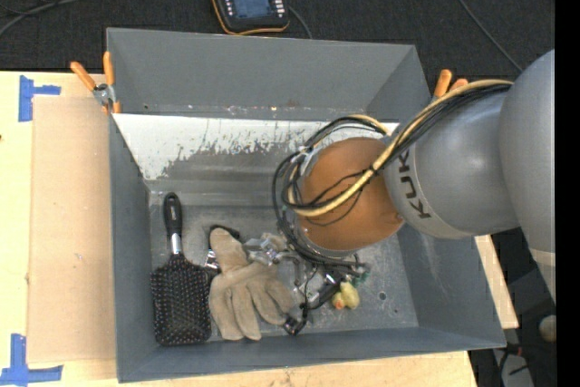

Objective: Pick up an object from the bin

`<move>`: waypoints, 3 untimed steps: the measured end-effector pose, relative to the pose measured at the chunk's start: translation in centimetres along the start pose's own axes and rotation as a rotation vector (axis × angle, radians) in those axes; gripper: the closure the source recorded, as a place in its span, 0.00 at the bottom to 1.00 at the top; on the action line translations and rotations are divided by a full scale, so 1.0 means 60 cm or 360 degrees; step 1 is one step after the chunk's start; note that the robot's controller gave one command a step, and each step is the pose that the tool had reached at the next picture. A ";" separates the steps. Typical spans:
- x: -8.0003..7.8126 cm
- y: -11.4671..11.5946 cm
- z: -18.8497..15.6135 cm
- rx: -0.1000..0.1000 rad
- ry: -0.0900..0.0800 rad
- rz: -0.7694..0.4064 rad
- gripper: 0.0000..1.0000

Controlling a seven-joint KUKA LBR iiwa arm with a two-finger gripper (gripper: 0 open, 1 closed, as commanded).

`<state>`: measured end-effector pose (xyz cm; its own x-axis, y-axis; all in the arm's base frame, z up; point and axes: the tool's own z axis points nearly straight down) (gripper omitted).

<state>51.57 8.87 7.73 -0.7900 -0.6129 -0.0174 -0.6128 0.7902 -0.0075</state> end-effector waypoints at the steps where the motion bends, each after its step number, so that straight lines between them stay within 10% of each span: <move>1: -0.101 -0.054 0.012 -0.0013 0.0038 0.0960 1.00; 3: -0.099 -0.053 -0.034 -0.0014 0.0042 0.0962 1.00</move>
Offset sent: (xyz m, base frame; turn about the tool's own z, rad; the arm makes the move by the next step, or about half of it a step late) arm 0.0000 0.0000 0.0000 0.0000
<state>58.15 9.99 9.91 -0.9984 -0.0553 0.0088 -0.0552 0.9985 0.0042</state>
